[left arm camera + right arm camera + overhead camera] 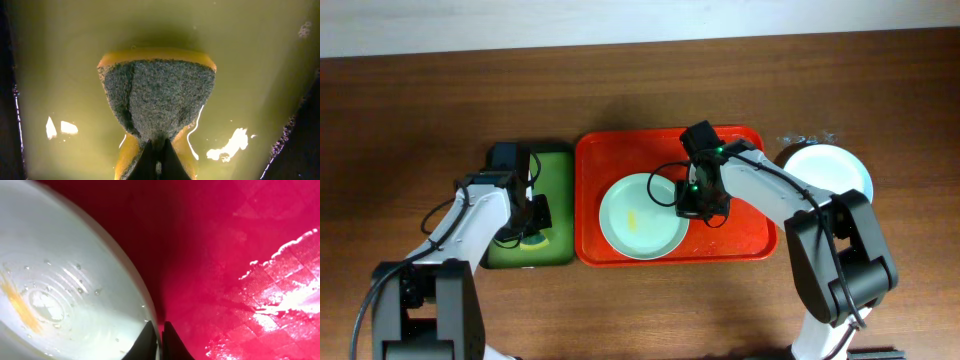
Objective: Clean dirty plates on tray and stack at the side
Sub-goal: 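Lift the sponge with left gripper and carry it over the plate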
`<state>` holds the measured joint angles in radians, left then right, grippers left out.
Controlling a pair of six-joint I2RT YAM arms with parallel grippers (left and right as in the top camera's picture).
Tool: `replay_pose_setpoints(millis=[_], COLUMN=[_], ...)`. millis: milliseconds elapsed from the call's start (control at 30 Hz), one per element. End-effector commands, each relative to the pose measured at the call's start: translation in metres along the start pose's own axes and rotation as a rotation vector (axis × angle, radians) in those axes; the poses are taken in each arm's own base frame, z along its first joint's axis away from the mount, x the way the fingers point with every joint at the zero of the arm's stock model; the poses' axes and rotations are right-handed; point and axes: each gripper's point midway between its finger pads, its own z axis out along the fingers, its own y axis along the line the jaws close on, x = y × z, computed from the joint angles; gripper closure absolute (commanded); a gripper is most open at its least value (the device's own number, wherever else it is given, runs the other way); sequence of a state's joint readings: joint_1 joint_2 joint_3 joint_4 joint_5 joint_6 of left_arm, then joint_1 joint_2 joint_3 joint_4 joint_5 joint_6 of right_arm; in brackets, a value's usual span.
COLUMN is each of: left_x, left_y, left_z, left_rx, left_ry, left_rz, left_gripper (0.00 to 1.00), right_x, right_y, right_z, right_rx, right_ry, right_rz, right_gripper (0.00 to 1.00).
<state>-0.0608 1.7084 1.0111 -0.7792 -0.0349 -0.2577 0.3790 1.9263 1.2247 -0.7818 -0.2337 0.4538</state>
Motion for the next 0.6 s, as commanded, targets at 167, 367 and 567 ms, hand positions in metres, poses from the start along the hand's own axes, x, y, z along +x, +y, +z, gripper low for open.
replay_pose_setpoints(millis=[167, 367, 567], left_x=[0.005, -0.024, -0.043], left_y=[0.003, -0.003, -0.017], left_z=[0.003, -0.032, -0.065], left_rx=[-0.017, -0.005, 0.009], left_ry=[0.018, -0.036, -0.077], left_rz=[0.000, -0.003, 0.056], left_gripper=[1.00, 1.00, 1.00], right_x=[0.000, 0.008, 0.012], right_y=[0.005, 0.024, 0.032], right_z=[-0.004, -0.003, -0.003], right_rx=[-0.028, -0.104, -0.129], right_ry=[0.004, 0.036, 0.055], right_rz=[0.007, -0.001, 0.025], right_gripper=[0.96, 0.96, 0.96])
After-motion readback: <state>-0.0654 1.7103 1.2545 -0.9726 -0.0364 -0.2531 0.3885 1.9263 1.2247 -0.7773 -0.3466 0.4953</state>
